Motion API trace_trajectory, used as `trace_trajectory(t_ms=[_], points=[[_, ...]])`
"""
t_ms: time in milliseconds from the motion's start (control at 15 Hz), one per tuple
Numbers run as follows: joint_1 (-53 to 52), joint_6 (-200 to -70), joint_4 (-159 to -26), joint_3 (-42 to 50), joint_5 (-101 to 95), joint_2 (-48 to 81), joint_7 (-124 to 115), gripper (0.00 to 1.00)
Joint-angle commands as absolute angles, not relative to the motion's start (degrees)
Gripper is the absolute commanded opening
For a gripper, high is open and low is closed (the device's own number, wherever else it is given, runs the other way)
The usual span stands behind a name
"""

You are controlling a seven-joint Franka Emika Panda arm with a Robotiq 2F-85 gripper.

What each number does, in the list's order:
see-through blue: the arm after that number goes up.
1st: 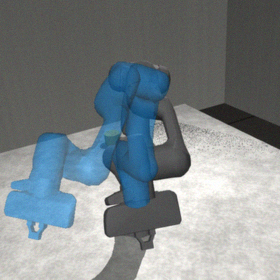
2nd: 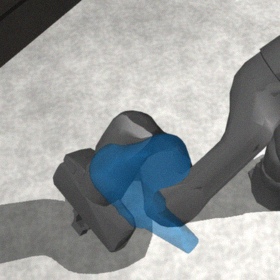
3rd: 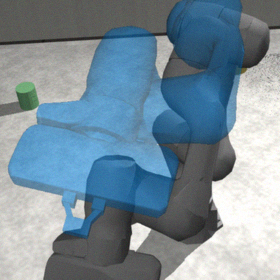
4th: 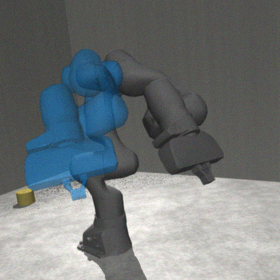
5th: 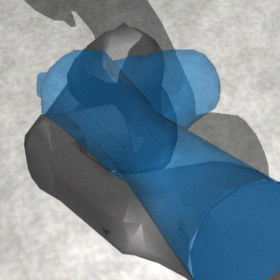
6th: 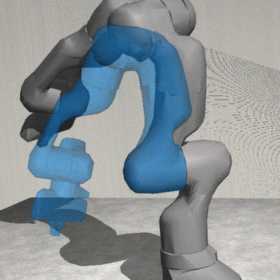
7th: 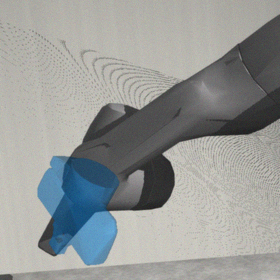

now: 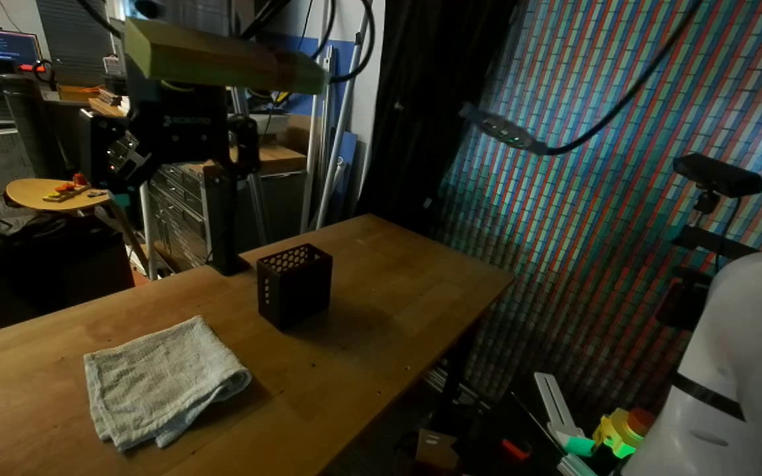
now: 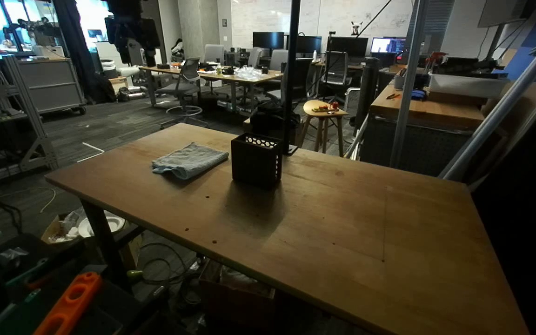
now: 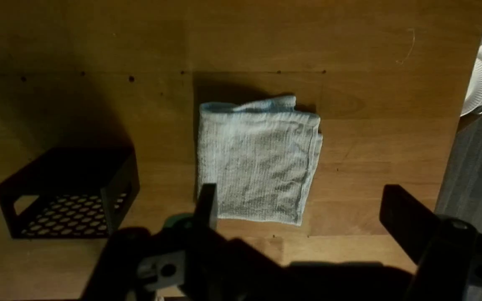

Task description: Pick up the white towel from the table and put in the black object.

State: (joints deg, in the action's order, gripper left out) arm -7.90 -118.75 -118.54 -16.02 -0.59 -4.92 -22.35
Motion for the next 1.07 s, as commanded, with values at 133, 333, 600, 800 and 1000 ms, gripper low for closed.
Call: trace_trajectory(t_ms=[133,333,600,800,1000], points=[[-11.95,-120.56,-101.26,-14.94,-11.83,12.09,-21.87,1.0],[-14.16,-120.99,-95.39,-13.35,-15.62,18.75,-17.83,1.0],[-14.57,-123.51,-92.9,-11.33,-15.5,24.49,-9.62,1.0],[-13.53,-127.86,-94.08,-10.24,-14.19,27.18,-4.3,1.0],[-12.47,-131.82,-94.6,-9.26,-13.8,30.17,0.65,1.0]])
